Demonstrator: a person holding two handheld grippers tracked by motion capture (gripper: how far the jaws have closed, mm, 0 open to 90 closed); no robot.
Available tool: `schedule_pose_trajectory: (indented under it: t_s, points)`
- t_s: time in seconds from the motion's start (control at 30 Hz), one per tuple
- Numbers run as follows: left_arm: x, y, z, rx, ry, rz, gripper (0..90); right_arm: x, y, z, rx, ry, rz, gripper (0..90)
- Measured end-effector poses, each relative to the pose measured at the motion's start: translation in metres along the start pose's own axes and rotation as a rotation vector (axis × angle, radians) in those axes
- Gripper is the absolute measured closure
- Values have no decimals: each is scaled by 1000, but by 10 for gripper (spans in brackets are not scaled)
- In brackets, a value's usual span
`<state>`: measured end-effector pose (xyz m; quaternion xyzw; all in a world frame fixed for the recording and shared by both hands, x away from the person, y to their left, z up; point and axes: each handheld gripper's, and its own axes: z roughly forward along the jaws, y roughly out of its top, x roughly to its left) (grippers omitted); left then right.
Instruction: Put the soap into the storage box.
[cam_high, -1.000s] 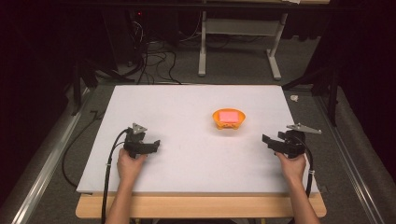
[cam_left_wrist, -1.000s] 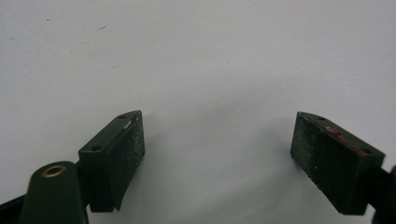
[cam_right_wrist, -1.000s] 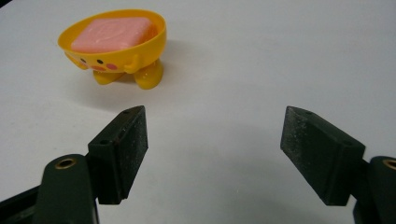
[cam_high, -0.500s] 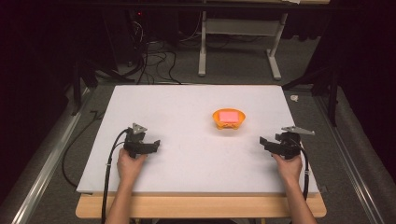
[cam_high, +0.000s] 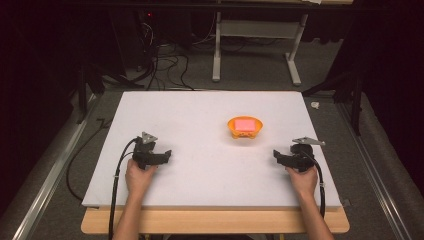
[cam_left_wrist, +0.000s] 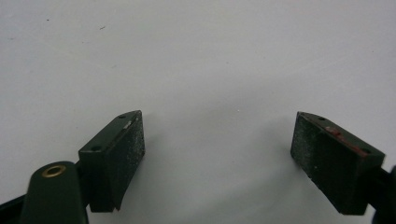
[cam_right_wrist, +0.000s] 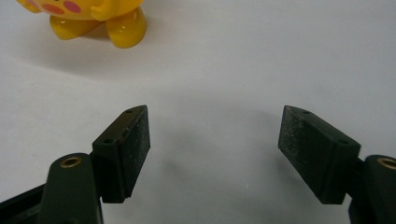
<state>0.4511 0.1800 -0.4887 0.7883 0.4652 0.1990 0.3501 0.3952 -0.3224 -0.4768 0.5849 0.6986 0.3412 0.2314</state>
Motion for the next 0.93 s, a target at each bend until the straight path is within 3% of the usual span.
schedule_pose_trajectory:
  t_s: [0.33,0.47,0.93]
  points:
    - [0,0,0,-1,0,0,181,8,-1,5,18,-38,-65,257]
    - [0,0,0,0,1,0,181,12,-1,8,48,-52,-101,253]
    - [0,0,0,0,2,1,180,11,-1,8,51,-44,-91,250]
